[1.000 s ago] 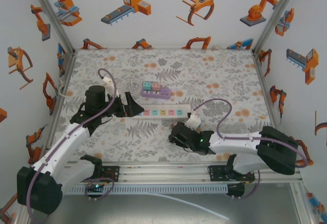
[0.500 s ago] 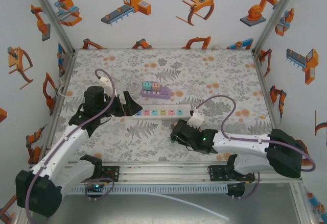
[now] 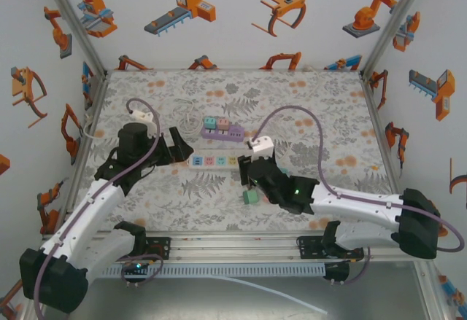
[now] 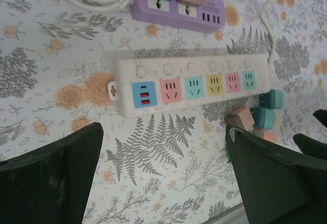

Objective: Pull the plug off the socket

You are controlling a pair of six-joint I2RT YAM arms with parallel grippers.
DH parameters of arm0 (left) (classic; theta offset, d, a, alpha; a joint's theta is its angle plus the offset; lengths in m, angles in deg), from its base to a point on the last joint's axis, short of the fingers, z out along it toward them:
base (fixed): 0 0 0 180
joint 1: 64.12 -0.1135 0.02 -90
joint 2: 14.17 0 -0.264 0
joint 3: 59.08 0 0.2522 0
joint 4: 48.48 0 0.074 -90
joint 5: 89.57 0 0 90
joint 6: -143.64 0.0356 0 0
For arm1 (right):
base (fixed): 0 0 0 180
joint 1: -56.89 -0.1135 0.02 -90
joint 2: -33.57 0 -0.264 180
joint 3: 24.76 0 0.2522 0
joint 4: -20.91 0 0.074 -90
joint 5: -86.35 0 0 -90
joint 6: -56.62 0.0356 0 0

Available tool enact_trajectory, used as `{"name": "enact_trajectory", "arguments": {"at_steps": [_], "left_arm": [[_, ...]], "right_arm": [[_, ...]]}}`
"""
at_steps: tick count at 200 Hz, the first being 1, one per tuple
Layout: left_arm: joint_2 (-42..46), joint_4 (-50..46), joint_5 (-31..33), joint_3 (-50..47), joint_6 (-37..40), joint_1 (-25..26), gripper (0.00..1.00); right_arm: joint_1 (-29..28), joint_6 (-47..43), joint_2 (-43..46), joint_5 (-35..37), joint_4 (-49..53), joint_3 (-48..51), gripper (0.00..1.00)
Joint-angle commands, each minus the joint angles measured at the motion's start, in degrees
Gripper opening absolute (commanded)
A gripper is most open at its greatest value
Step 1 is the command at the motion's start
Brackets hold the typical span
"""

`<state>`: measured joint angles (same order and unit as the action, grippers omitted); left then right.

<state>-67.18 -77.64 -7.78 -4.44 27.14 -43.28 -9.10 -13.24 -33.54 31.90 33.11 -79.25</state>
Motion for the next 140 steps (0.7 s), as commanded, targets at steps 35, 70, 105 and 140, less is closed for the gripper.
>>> {"name": "enact_trajectory", "arguments": {"at_steps": [35, 70, 105, 140], "left_arm": [[-9.0, -2.4, 0.9, 8.8, -1.8, -3.6, 0.97], [-18.0, -4.4, -2.5, 14.9, -3.3, -6.2, 0.97], [-26.9, -6.9, -1.0, 22.1, -5.8, -6.8, 0.98], [-35.6, -7.5, -1.3, 27.9, -7.8, -6.7, 0.95]], "right_arm": [[7.6, -46.8, -7.2, -25.5, -1.0, -12.4, 0.61], [13.7, -50.3, -14.2, -39.2, 7.1, -21.3, 0.64], [19.2, -50.7, -22.0, -46.2, 11.4, -30.2, 0.67], [24.2, -50.0, -30.8, -52.5, 19.4, -41.5, 0.67]]}}
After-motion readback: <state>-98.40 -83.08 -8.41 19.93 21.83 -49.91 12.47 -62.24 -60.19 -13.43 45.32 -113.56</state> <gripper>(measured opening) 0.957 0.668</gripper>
